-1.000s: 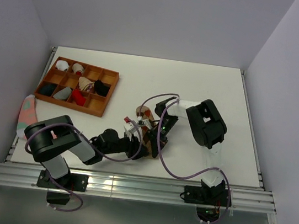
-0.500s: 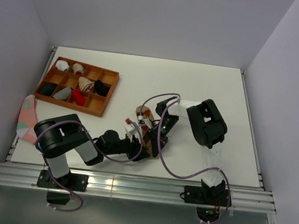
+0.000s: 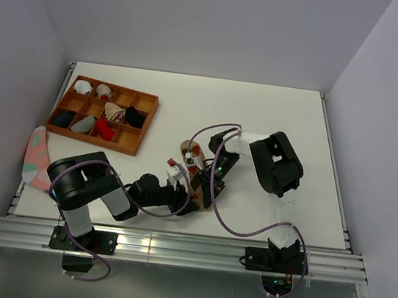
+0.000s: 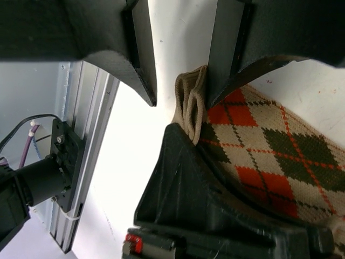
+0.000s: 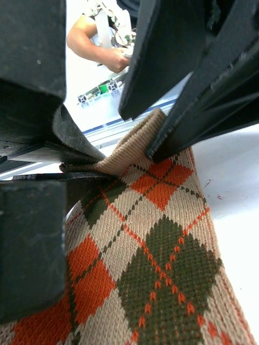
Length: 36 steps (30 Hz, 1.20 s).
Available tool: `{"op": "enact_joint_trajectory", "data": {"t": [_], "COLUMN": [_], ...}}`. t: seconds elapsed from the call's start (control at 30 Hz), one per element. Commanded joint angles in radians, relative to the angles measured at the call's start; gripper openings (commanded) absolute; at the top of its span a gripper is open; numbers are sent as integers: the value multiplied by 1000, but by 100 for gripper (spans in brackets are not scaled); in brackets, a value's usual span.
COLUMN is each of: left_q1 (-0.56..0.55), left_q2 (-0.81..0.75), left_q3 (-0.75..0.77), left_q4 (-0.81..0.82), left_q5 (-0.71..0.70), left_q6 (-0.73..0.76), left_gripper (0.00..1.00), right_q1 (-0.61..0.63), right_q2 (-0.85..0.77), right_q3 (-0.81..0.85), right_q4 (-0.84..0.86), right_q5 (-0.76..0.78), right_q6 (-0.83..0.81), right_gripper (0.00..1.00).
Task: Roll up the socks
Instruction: Roll the sock at the center of the board.
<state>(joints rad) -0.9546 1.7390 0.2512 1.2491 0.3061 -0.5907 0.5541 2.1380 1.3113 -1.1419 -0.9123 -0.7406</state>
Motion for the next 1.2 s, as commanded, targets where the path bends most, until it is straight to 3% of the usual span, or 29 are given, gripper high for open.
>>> {"op": "enact_joint_trajectory", "data": {"t": [0.0,0.27,0.37,0.53,0.8,1.17], "left_q1": [-10,-16,-19,-30,-32,-27], "left_q2": [16,-7,-19,-45,-87,-85], "left_q3": [19,54,82,123,157,224], "left_q4": [6,-103,-172,-295,-537,-743], "left_q5": [-16,-111,-139,-186,-257,-259], "left_q6": [11,5,-6,-46,-141,-233], "left_gripper": [45,39,31,0,0,0], "right_q1": [-13,-13,-14,-14,-23,-163], "right_q2": [-7,-13,-18,-46,-217,-433], "right_q3": [32,31,23,6,-75,-179], "right_q4": [-12,-12,-4,39,238,419], "right_q5": [-28,-28,-20,16,133,250], "right_q6": [0,-2,3,36,220,343], "right_gripper": [11,10,10,13,46,49]}}
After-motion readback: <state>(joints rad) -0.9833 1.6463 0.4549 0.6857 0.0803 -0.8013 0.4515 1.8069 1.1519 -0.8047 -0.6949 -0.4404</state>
